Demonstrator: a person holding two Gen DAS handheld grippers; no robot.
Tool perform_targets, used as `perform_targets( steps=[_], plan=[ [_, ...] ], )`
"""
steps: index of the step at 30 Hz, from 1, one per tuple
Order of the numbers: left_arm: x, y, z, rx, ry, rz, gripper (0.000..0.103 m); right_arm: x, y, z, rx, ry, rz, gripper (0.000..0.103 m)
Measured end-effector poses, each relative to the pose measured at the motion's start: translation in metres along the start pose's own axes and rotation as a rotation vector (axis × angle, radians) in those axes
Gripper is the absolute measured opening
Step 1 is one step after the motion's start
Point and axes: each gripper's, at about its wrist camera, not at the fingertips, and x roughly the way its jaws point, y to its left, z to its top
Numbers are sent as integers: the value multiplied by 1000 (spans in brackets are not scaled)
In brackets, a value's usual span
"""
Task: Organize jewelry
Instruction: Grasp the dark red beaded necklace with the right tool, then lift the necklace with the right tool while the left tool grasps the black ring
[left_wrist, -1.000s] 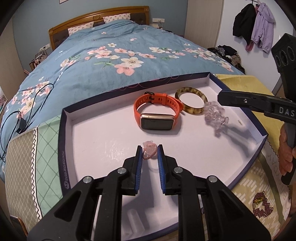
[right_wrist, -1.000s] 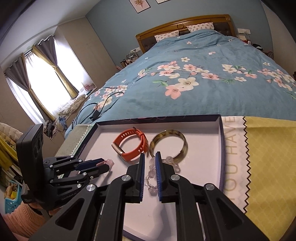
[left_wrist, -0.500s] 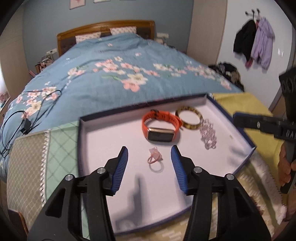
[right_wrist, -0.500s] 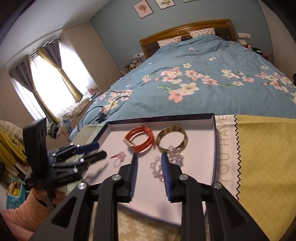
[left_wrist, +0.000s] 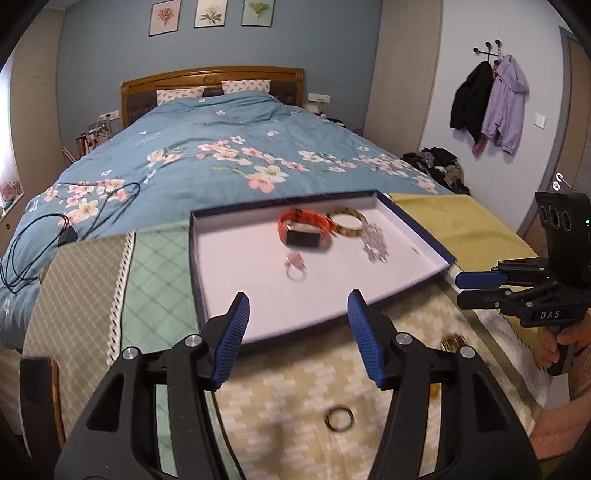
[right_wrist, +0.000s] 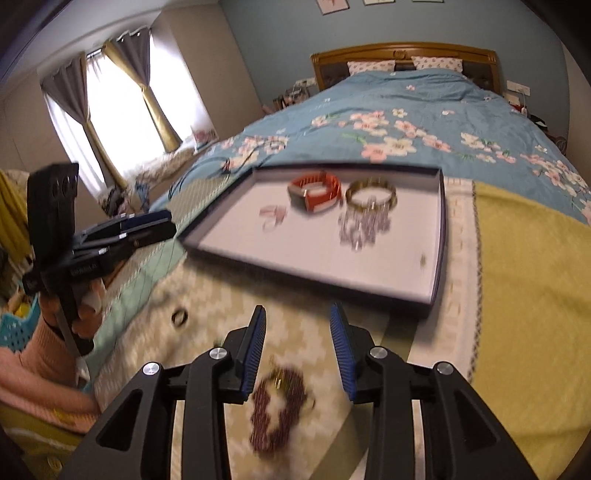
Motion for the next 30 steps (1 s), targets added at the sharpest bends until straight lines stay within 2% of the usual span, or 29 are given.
perform_targets(
  steps=[8,13,19,21,22,23,30],
  plan=[
    [-5,-18,-27,1,27,-40,56,-7,15,-43,-12,80,-1,34],
    [-7,-24,-36,-10,32,-67,57,-8,21,-53,-27,109,-23,34],
    [-7,-24,-41,-28,42,-81,57,-2,37,-61,-114,131,-105,34],
    [-7,-23,-42,-35,44,-86,57,-1,40,-64,-150,127,-145,25],
    [-7,-24,-43,-36,44,-88,57,-1,40,-64,-154,124,-152,17],
    [-6,-24,-43,-38,46,-90,57,-1,40,-63,-145,123,-144,13],
    [-6,-24,-45,-42,48,-95,57,-9,36,-52,-105,73,-121,13]
  ],
)
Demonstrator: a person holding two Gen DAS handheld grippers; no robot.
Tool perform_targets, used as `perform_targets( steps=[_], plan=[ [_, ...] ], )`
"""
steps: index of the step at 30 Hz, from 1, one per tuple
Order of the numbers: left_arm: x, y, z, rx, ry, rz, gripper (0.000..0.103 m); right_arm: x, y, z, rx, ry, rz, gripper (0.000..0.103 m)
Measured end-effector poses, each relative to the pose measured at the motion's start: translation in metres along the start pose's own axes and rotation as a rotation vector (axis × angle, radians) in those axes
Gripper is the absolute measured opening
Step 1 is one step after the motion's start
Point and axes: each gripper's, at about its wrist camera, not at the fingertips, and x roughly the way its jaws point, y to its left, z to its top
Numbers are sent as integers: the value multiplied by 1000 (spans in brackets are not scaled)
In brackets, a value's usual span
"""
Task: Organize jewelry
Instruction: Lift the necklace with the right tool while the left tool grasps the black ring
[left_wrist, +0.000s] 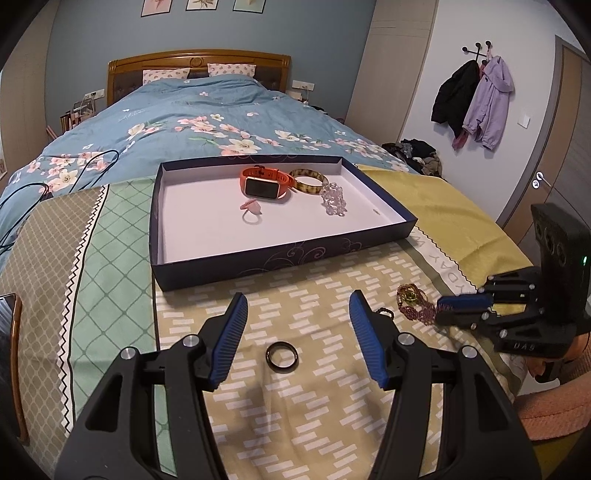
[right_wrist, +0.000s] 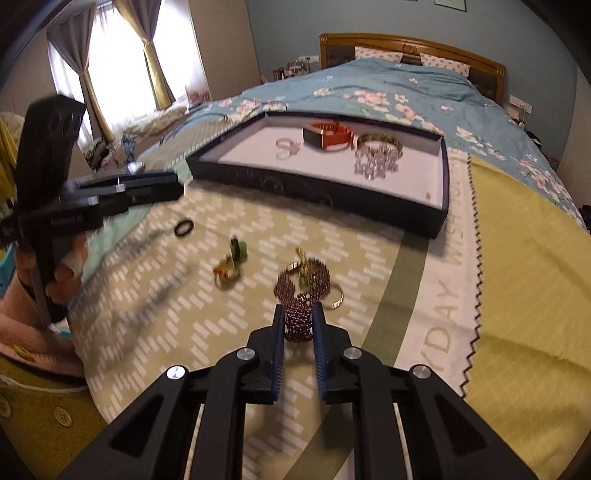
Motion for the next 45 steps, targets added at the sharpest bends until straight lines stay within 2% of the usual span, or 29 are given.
perform_targets(
  steps=[9,19,26,31,35,40,45],
  plan=[
    [-2,-1,-3,-4,-3,-1,57,-9,-8,32,56,-105,60,13],
    [-6,-5,-9,25,4,-14,57,-3,-7,55,75,-161,109,13],
    [1,-6,-19,52,52,-1,55,-6,-7,62,84,-192,126,13],
    [14,0,-22,43,119,26,42,-5,-10,61,95,-188,131,13],
    [22,-3,-25,66,158,44,36,-5,-12,61,100,-190,132,13],
    [26,-9,-26,103,166,97,23,-5,-13,61,105,-194,136,13],
    [25,-8,-25,94,163,100,22,-6,-14,62,103,-196,136,13]
  ],
)
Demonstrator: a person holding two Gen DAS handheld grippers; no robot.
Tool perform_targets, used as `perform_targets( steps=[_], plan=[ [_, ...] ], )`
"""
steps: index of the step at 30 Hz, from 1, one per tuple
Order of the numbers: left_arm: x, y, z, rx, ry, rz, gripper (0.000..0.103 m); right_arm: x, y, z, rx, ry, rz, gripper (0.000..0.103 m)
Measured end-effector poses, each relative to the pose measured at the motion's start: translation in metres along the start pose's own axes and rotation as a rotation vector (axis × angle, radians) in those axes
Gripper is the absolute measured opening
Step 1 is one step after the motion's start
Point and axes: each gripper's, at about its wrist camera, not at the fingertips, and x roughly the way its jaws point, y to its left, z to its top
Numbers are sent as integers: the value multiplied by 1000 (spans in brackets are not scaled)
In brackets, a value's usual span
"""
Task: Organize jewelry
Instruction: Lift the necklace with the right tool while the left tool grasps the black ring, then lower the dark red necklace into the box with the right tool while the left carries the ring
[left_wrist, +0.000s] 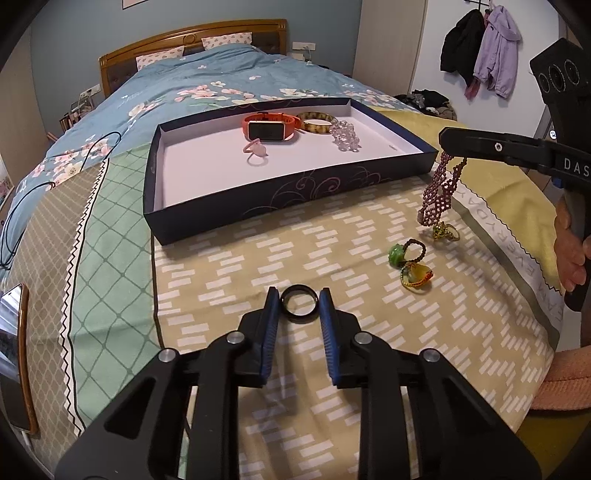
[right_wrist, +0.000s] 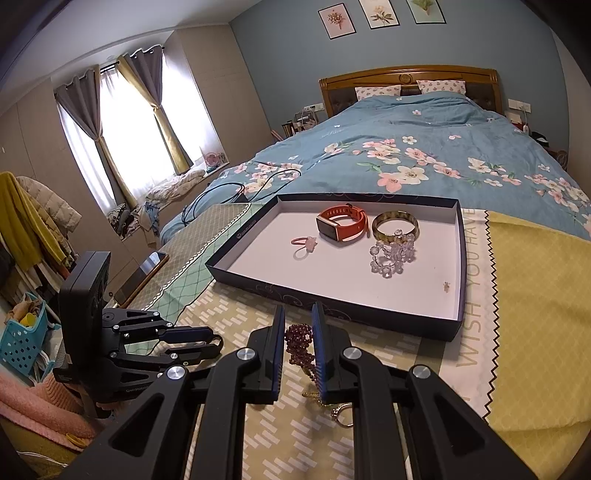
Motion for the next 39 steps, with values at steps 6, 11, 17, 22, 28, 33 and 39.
perform_targets(
  steps=[6,11,17,22,28,33,39],
  plan=[
    [-4,3,3,-23,-14,-28,22,-2,-1,5,-7,-13,-3,13],
    [-10,4,9,-26,-46,-42,22,-3,-4,11,-9,-23,-2,13],
    [-18,5,21,-32,-84,-57,22,-1,-4,20,-24,-34,1,13],
    [-23,7,31,-36,-114,-55,22,-2,-3,27,-36,-48,4,13],
    [-27,7,40,-28,-136,-54,22,0,-3,36,-49,-59,3,13],
    [-25,7,50,-19,-145,-48,22,2,-4,46,-58,-69,3,13],
    [-19,10,62,-23,-150,-49,22,8,-7,57,-67,-74,3,13]
  ],
)
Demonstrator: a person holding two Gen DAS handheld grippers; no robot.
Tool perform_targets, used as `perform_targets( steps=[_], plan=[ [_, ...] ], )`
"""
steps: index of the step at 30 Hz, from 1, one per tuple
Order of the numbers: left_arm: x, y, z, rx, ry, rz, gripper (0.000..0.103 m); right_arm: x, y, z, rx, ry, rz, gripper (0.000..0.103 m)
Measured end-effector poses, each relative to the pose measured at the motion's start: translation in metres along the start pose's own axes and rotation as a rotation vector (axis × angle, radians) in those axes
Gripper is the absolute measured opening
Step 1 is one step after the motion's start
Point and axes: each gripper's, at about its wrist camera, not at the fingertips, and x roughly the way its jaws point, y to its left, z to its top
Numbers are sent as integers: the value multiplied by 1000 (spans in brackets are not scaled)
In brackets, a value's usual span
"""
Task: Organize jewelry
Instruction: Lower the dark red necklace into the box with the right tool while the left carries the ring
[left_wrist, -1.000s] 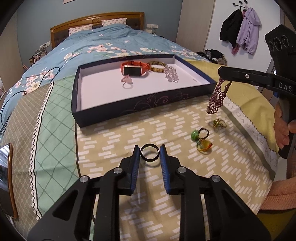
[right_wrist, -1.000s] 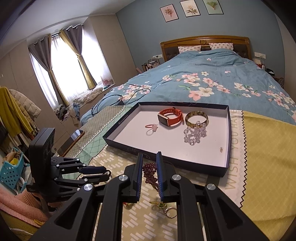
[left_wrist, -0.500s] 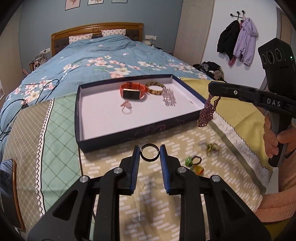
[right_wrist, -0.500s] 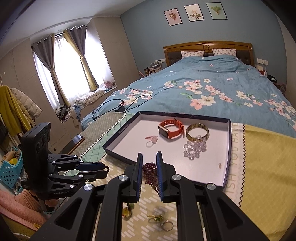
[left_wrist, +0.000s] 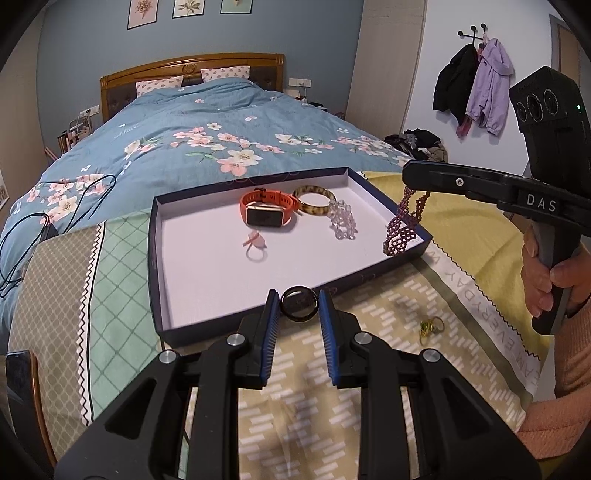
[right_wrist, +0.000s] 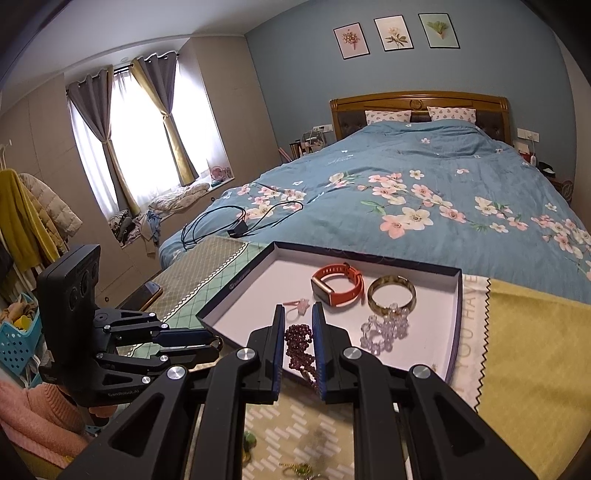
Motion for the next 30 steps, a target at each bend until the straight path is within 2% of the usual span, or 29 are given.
perform_targets(
  steps=[30],
  plan=[
    [58,22,36,-39,69,13,22,66,-28,15,72,68,17,13]
  ],
)
